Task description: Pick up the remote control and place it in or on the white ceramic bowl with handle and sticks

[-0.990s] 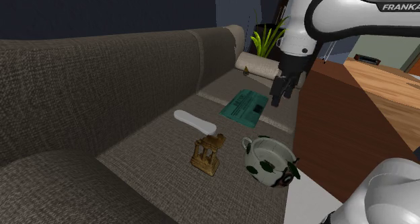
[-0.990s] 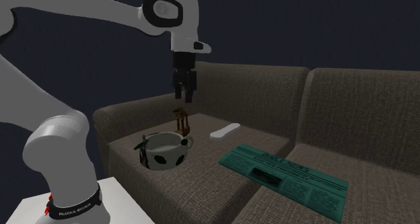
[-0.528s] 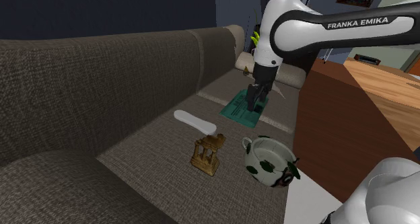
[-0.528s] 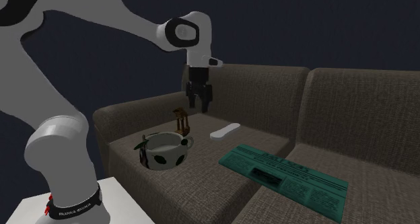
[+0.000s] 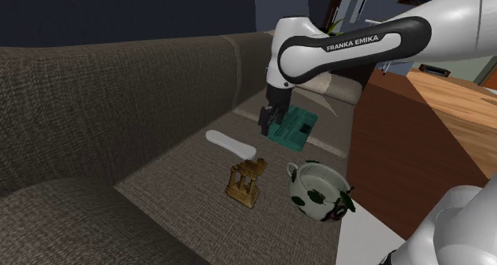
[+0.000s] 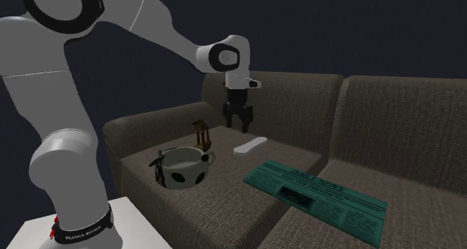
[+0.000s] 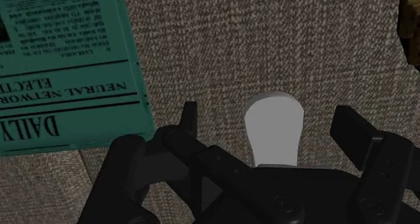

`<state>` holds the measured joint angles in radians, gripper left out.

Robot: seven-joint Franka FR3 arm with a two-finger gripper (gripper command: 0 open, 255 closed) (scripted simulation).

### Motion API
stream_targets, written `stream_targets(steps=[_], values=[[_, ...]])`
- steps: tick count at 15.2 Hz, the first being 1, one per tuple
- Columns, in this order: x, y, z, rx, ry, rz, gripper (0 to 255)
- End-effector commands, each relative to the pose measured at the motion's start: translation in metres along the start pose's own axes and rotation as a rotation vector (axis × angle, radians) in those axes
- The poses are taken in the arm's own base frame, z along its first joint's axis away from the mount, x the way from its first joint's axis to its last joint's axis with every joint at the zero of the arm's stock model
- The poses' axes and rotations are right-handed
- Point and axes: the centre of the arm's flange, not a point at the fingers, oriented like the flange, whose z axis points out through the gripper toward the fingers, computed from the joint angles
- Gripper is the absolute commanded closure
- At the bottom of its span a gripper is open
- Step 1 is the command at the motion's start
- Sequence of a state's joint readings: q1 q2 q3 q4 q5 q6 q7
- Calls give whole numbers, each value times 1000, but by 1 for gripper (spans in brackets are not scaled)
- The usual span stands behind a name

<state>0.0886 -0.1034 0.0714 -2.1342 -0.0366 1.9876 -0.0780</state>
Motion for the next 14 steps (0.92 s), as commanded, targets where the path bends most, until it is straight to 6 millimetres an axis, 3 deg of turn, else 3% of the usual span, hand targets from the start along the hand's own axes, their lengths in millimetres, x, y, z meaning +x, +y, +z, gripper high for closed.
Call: stream_targets(steps=[1, 11, 14], values=[[20, -7, 11, 2, 9, -20, 0], [125, -46, 69, 12, 49, -120, 0], [128, -48, 81, 13, 50, -123, 0]])
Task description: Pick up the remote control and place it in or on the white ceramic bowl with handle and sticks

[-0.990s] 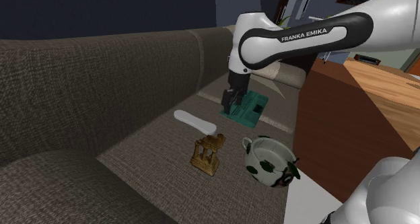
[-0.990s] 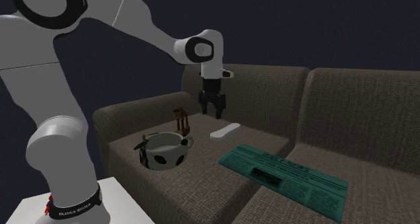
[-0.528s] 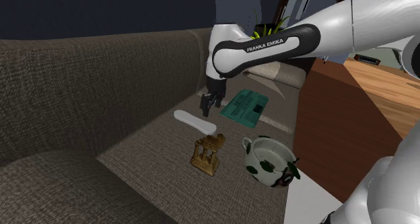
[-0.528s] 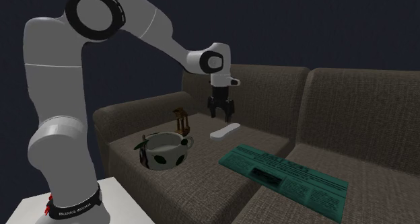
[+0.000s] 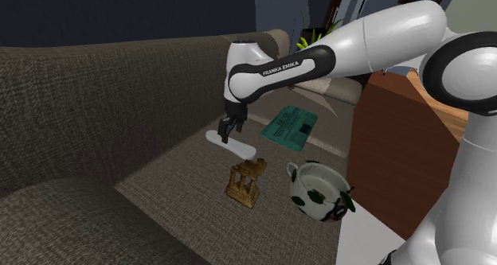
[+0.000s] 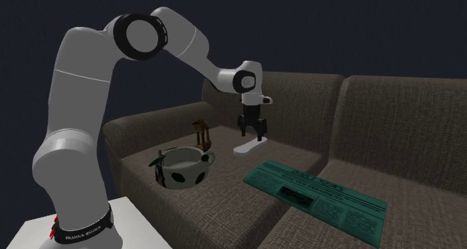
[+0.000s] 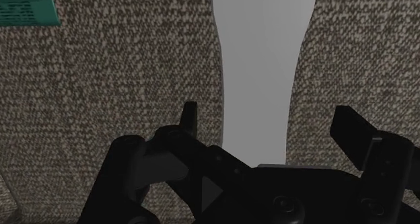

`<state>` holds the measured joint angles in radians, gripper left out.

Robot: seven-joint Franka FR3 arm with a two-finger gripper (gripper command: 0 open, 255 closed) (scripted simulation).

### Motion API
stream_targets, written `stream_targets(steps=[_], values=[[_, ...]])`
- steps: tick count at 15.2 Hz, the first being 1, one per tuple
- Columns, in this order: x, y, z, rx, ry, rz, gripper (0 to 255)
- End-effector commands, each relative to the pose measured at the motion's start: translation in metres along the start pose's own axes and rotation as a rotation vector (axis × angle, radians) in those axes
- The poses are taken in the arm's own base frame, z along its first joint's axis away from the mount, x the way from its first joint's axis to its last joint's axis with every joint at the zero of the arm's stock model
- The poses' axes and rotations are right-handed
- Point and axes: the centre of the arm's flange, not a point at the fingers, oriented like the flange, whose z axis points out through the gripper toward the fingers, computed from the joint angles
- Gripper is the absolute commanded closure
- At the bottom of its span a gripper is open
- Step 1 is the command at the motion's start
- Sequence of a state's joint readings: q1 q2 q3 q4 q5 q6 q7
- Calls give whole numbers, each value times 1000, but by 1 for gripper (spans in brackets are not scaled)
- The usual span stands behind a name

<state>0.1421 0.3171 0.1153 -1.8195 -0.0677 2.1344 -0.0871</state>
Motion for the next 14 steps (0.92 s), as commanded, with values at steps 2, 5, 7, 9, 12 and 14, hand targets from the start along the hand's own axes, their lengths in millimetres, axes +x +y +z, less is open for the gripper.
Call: stream_targets(steps=[2, 5, 7, 9, 12, 14], values=[[2, 0, 16, 0, 1, -1, 0], [2, 0, 35, 0, 1, -1, 0], [2, 0, 35, 0, 1, -1, 0], [2, 0, 35, 0, 1, -1, 0], [2, 0, 35, 0, 1, -1, 0], [2, 0, 35, 0, 1, -1, 255]])
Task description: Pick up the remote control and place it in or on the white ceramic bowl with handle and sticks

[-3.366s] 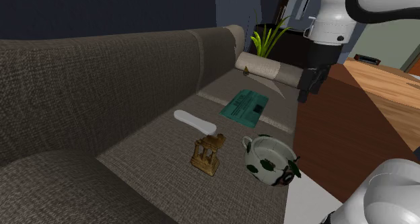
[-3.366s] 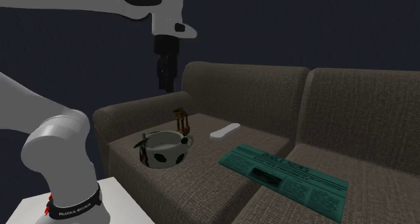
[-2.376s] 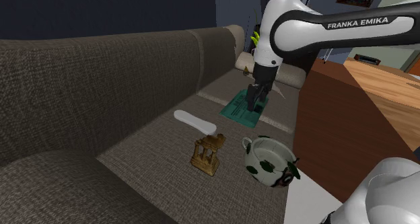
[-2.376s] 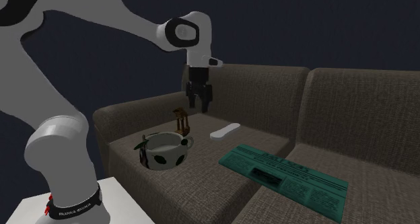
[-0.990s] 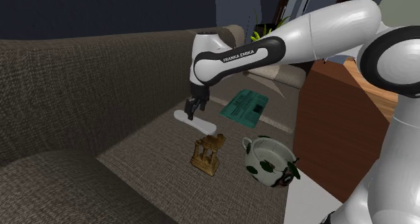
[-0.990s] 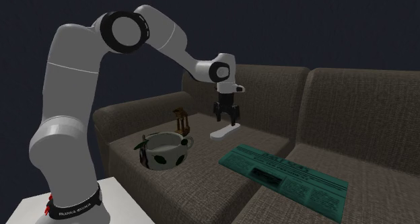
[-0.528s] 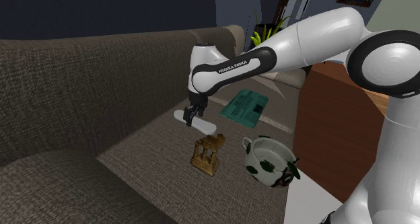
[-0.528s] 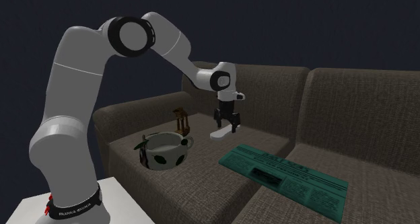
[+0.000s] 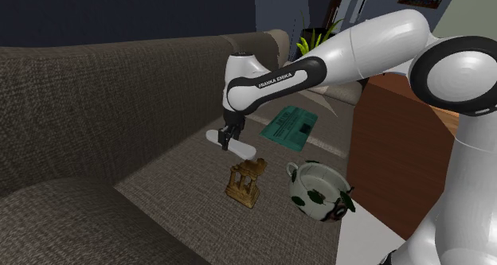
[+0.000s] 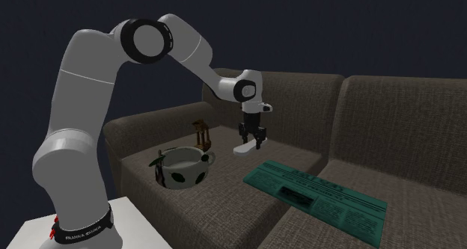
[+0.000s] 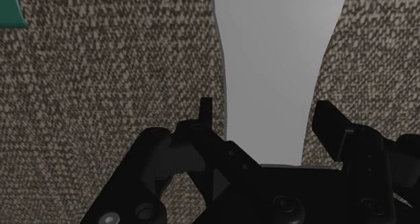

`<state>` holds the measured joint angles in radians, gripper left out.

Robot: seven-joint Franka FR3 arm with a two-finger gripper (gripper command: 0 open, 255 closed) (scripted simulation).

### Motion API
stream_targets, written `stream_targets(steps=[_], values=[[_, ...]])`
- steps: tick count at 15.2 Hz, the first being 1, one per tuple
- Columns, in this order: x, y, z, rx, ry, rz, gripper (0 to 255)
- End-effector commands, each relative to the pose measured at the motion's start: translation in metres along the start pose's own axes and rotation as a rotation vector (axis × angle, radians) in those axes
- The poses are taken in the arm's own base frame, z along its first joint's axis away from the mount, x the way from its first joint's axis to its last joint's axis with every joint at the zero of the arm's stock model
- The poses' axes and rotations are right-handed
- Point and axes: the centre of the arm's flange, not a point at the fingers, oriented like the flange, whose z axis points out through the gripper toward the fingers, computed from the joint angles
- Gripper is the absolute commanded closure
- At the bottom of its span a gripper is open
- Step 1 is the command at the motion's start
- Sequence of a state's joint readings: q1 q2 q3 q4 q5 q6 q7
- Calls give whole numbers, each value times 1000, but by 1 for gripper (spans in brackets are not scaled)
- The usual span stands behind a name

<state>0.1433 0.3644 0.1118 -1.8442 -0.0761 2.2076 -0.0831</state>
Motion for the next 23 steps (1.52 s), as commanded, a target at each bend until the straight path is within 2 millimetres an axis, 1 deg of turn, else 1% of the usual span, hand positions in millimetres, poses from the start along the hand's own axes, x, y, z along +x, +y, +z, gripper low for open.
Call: stream_targets(steps=[1, 9, 23], values=[[0, 0, 0, 0, -1, 0, 255], [0, 0, 0, 0, 0, 0, 255], [0, 1, -74, 0, 0, 0, 255]])
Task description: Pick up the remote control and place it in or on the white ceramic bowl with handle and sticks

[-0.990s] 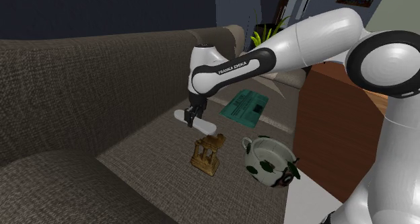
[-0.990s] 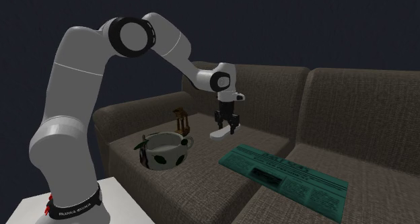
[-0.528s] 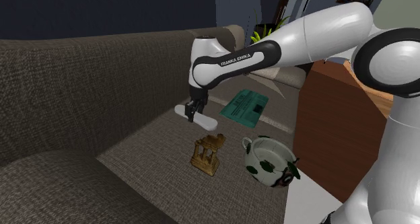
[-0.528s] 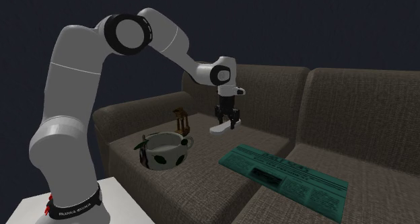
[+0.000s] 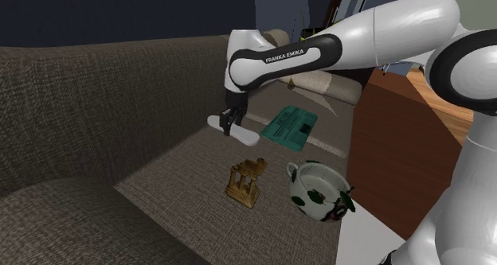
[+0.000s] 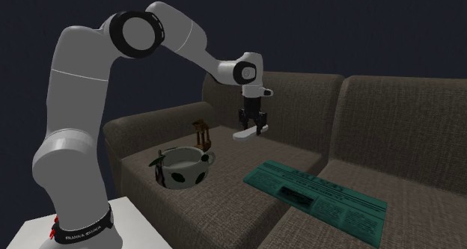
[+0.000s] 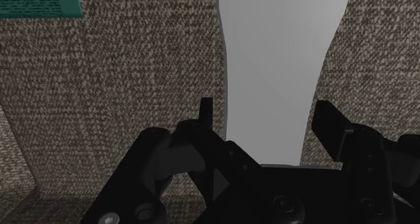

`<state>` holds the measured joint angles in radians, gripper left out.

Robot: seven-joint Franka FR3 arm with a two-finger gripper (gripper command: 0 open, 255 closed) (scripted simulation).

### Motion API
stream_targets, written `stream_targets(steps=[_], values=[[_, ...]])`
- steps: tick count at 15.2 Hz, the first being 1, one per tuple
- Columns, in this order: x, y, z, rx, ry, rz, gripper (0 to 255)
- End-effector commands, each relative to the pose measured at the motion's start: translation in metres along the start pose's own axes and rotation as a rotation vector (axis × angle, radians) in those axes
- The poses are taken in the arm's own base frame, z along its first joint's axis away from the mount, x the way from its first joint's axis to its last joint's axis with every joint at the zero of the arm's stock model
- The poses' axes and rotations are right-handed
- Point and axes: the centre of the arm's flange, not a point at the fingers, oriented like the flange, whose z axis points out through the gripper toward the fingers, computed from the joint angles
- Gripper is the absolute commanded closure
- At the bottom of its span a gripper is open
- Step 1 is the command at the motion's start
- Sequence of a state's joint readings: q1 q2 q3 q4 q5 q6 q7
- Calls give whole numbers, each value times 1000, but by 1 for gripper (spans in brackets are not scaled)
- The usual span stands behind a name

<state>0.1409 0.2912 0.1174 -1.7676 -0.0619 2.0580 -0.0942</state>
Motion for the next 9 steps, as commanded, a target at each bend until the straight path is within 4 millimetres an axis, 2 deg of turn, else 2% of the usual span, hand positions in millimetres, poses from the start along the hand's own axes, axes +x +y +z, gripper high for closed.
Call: stream_targets(steps=[1, 9], values=[[0, 0, -11, 0, 0, 0, 255], [0, 1, -53, 0, 0, 0, 255]])
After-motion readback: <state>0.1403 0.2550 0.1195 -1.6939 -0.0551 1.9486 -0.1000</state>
